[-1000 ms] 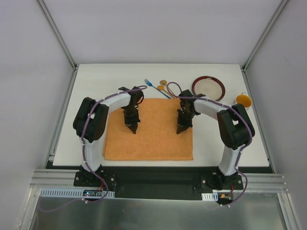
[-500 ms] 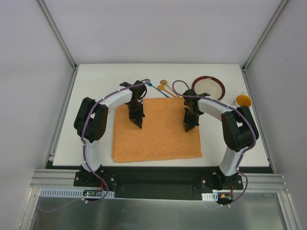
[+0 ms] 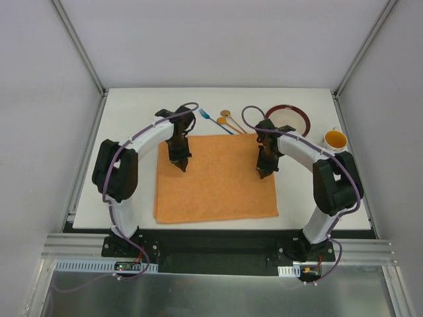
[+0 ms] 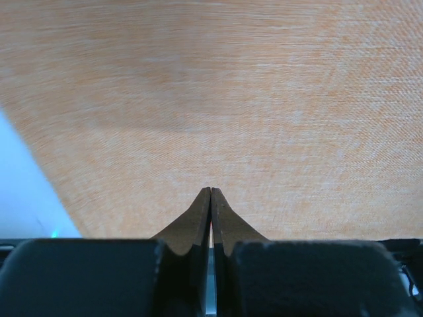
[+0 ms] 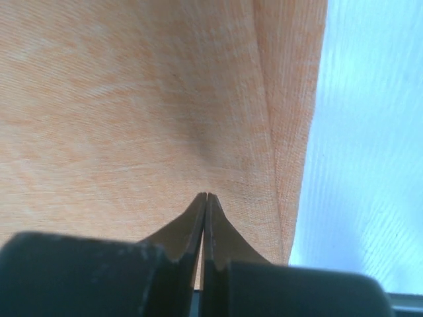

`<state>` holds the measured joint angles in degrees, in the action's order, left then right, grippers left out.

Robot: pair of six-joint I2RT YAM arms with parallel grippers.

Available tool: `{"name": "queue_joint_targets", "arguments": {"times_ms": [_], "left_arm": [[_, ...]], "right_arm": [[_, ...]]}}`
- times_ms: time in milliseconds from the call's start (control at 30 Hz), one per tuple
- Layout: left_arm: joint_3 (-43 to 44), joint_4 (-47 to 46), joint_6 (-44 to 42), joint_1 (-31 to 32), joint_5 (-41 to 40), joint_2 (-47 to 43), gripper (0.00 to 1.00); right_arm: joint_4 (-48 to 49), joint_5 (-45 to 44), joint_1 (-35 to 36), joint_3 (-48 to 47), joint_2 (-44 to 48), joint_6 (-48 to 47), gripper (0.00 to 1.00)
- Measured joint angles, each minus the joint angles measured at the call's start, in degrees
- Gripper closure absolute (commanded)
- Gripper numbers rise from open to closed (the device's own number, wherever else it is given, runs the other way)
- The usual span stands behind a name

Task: Set the dinner table for one person
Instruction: Move the napkin to the center of the board.

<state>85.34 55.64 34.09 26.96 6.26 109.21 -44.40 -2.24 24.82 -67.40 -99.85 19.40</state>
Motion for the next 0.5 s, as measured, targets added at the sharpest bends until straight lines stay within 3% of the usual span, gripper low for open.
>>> {"name": "queue_joint_targets", "arguments": {"times_ms": [200, 500], "left_arm": [[-6.62, 0.31, 2.49, -7.45, -5.40, -8.66, 1.00], [-10.80, -3.67, 0.07, -9.25, -5.51, -2.62, 1.00]], "right_arm": [[-1.77, -1.42, -0.74, -12.33, -0.92, -4.46, 0.99], [-0.02, 4.46, -4.28, -28.09, -15.78, -11.50, 0.99]]}}
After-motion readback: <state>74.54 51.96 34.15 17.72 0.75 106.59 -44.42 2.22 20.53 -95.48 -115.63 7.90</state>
